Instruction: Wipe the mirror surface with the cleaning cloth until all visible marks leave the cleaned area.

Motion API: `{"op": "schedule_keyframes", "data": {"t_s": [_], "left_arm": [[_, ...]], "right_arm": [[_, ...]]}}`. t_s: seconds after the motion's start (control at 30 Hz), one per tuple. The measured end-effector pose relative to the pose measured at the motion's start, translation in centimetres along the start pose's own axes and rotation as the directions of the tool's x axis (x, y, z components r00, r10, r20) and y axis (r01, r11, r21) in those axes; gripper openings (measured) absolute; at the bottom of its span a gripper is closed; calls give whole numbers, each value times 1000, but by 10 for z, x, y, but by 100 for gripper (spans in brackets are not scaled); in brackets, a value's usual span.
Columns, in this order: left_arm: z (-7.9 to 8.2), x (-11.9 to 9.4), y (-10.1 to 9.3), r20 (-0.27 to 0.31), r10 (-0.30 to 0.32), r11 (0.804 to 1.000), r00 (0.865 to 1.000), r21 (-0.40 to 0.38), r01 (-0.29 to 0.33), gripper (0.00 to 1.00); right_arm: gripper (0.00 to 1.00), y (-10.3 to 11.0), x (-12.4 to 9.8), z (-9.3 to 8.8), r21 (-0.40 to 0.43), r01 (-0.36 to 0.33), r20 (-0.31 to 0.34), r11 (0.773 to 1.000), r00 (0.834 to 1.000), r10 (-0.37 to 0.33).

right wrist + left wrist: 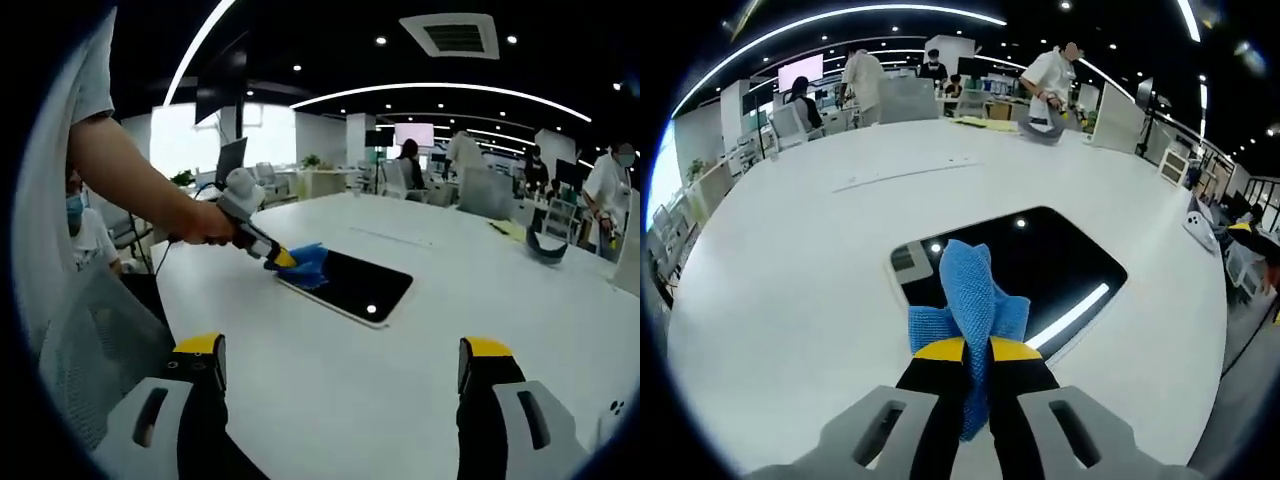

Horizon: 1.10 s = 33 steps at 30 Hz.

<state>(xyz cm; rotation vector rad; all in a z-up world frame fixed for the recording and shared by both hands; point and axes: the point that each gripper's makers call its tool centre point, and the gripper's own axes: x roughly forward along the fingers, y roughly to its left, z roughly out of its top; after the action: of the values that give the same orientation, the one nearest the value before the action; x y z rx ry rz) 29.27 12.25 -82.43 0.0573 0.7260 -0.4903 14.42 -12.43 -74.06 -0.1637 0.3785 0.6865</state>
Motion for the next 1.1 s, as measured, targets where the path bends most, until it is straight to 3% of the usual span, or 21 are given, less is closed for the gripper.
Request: {"op": "schedule_keyframes", "data": {"t_s": [0.13, 0.27, 0.8, 1.1], "left_arm": [[2, -14, 2, 25, 0, 1000, 1000, -10, 1, 5], [-5, -28, 2, 21, 2, 999, 1000, 34, -3, 5], [-8, -82, 21, 100, 42, 997, 994, -64, -36, 5], [-15, -105, 30, 133, 64, 996, 989, -70, -55, 5]], "right_arm": [[96, -1, 0, -1, 11, 4, -3, 1000, 1000, -4], [96, -1, 0, -1, 17, -1, -6, 1000, 1000, 1], [96, 0, 0, 2, 10, -1, 7, 1000, 1000, 1], [96, -1, 0, 1, 9, 1, 3, 1000, 1000, -1]]}}
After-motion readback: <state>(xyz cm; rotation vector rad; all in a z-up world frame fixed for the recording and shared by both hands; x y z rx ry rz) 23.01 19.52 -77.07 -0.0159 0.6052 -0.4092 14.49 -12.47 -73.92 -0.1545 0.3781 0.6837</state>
